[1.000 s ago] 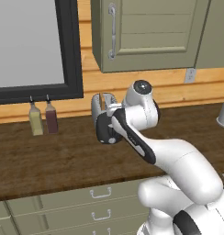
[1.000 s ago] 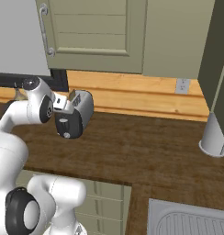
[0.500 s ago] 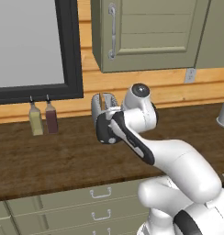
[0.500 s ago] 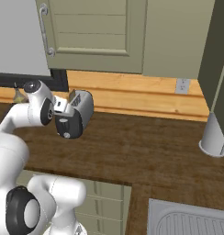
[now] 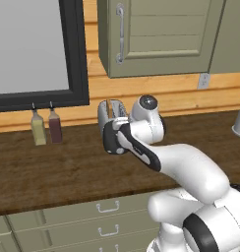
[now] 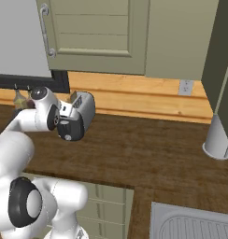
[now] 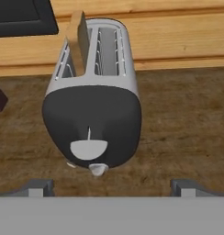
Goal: Start the toaster. Once the lever pops up, take the bread to the plate on the dining counter.
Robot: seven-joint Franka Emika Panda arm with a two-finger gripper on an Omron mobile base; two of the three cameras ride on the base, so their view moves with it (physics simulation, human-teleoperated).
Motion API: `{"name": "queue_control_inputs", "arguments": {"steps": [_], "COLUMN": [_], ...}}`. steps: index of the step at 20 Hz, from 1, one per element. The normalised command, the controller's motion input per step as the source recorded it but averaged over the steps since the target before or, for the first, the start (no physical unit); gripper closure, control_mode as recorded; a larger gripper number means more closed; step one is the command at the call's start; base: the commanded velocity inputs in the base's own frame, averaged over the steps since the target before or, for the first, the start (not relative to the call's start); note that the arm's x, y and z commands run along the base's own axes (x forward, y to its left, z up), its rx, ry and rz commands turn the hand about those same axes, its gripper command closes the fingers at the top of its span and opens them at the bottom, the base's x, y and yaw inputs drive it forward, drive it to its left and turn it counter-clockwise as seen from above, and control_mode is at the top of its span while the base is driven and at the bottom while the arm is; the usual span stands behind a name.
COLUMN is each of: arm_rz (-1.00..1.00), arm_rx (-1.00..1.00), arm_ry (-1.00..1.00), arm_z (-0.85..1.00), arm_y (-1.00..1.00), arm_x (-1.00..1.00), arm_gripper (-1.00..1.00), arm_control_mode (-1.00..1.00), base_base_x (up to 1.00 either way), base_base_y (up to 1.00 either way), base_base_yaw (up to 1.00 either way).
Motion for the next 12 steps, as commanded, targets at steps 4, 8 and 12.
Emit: {"name": "queue_control_inputs", "arguments": {"steps": [4,8,12], "arm_rz": [0.0,0.0,0.0], "arm_rx": [0.0,0.0,0.0], "arm_ry": [0.0,0.0,0.0], "arm_z": [0.0,-0.11,-0.28], "arm_y": [0.0,0.0,0.0], "arm_x": [0.35,0.26,0.18], "arm_gripper": [-1.0,-1.0,-1.0], "arm_control_mode": [-1.0,-1.0,-1.0], "base_base_x": [0.0,0.0,0.0], "base_base_y": [0.0,0.0,0.0], "base_base_yaw": [0.0,0.0,0.0]}}
